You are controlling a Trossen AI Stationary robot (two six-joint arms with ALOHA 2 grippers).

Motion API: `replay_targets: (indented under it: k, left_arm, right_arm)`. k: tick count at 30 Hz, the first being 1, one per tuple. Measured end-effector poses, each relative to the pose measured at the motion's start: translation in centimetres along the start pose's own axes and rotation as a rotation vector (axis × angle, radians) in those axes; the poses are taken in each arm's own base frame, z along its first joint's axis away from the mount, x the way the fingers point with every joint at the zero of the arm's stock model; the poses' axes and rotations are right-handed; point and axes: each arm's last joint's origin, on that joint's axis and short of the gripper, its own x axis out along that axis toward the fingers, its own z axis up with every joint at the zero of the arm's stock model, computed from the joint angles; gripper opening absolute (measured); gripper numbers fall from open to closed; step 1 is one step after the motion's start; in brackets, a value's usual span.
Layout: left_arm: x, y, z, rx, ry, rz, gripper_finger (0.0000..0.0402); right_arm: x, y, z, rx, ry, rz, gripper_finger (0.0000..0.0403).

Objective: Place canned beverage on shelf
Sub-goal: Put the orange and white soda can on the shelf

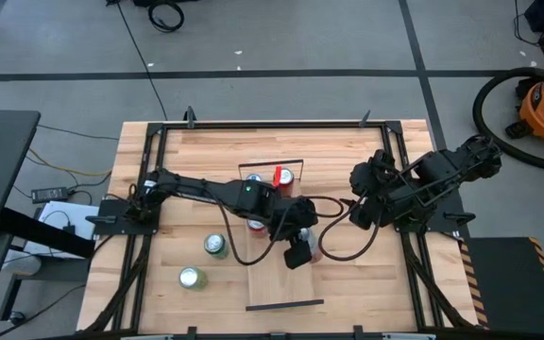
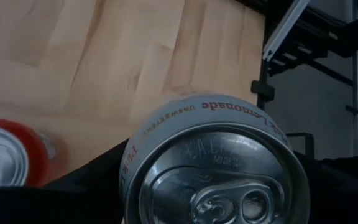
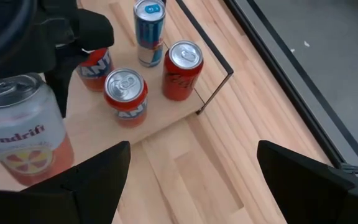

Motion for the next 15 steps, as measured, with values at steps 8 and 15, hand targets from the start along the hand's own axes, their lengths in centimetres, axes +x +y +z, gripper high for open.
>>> replay_targets:
  k: [8,15]
  left_arm:
    - [0.7,0.4,-0.1,0.02,0.02,0.027,0.0314]
    - [2.3,1.4,-1.1,0.059,0.145,0.096,0.0314]
  right_arm:
    - [0.0,0.0,0.0,0.003,0.0,0.0,0.0362]
    - [0.0,0.0,0.0,0.022,-0.009,-0.009,0.0362]
